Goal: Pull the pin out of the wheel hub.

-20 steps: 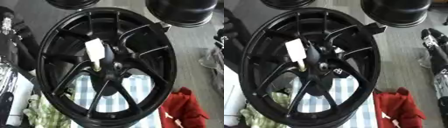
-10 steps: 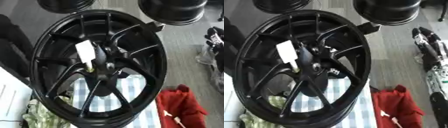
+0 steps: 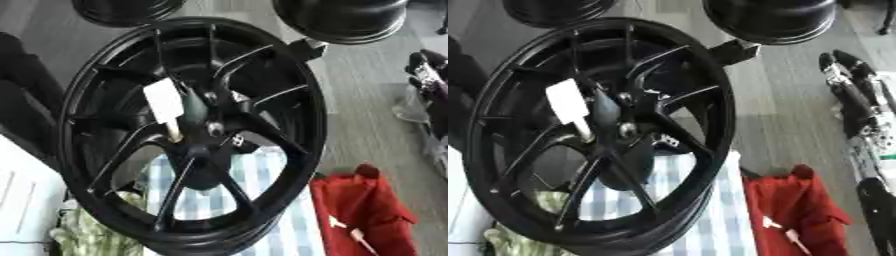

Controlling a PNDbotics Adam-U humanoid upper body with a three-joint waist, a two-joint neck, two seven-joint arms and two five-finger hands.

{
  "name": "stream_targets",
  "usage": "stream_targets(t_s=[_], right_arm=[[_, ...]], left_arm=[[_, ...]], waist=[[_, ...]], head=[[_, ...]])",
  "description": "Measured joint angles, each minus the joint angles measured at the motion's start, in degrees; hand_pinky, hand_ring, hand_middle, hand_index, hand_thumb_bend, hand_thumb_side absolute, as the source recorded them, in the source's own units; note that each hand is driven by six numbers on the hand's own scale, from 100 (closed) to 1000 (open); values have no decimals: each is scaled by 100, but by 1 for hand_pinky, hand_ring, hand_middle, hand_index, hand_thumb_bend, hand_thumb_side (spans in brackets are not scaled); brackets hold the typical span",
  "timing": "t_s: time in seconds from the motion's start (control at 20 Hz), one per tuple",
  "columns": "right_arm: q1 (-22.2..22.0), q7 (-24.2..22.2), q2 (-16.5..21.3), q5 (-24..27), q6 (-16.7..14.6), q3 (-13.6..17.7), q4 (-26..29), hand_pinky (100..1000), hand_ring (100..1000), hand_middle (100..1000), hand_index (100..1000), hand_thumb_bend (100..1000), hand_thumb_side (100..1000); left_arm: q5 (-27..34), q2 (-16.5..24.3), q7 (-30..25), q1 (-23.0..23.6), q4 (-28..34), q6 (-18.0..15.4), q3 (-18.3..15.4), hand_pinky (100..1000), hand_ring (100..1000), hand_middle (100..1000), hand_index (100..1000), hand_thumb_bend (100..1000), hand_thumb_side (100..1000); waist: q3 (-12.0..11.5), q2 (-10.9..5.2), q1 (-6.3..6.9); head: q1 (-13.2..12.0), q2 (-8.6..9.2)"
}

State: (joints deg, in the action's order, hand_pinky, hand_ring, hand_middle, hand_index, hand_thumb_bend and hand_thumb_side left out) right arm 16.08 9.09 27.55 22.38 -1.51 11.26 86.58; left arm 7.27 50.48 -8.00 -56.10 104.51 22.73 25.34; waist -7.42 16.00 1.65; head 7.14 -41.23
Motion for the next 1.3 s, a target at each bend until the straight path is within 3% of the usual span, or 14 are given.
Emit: stream_targets(t_s=[0.2, 0.3, 0.5, 0.75, 0.95, 1.1, 1.25, 1.3], right_arm=[[0, -2, 2, -3, 2, -1, -1, 953, 848, 882, 827, 341, 384], [0, -2, 7, -3, 2, -1, -1, 953, 848, 882, 827, 340, 385], [-3, -6, 25, -5, 9, -3, -2, 953, 847, 880, 826, 341, 385], [-8, 3, 43, -16, 29, -4, -13, 953, 847, 878, 827, 339, 386], [-25, 8, 43, -25, 34, -5, -16, 953, 847, 877, 827, 338, 387], [-40, 9, 43, -27, 35, -5, -16, 953, 847, 875, 827, 338, 388], [-49, 11, 43, -31, 37, -6, -18, 953, 847, 874, 827, 338, 389], [-50, 10, 44, -33, 37, -9, -18, 953, 847, 873, 827, 338, 390]], left_arm=[[-57, 190, -372, -155, 336, 372, 306, 831, 829, 792, 821, 450, 553], [-143, 196, -563, -250, 431, 532, 457, 832, 817, 787, 815, 457, 543], [-331, 193, -993, -441, 510, 704, 680, 835, 793, 774, 808, 552, 606], [-555, 186, -1570, -559, 541, 811, 752, 825, 785, 763, 803, 619, 675], [-648, 167, -2015, -605, 675, 888, 718, 818, 778, 755, 796, 623, 679], [-720, 138, -2323, -679, 788, 979, 690, 827, 782, 758, 800, 562, 589], [-877, 138, -2596, -724, 883, 1039, 692, 848, 788, 760, 799, 462, 348], [-956, 138, -2682, -743, 895, 1051, 694, 851, 787, 760, 799, 456, 326]], waist=[[9, -10, 28], [20, -16, 32], [18, -16, 31], [-3, -17, 31], [-8, -21, 31], [-11, -23, 31], [-14, -23, 32], [-16, -23, 32]], head=[[-2, -1], [-2, -1], [-2, -38], [-1, -57], [4, -58], [4, -93], [4, -100], [4, -101]])
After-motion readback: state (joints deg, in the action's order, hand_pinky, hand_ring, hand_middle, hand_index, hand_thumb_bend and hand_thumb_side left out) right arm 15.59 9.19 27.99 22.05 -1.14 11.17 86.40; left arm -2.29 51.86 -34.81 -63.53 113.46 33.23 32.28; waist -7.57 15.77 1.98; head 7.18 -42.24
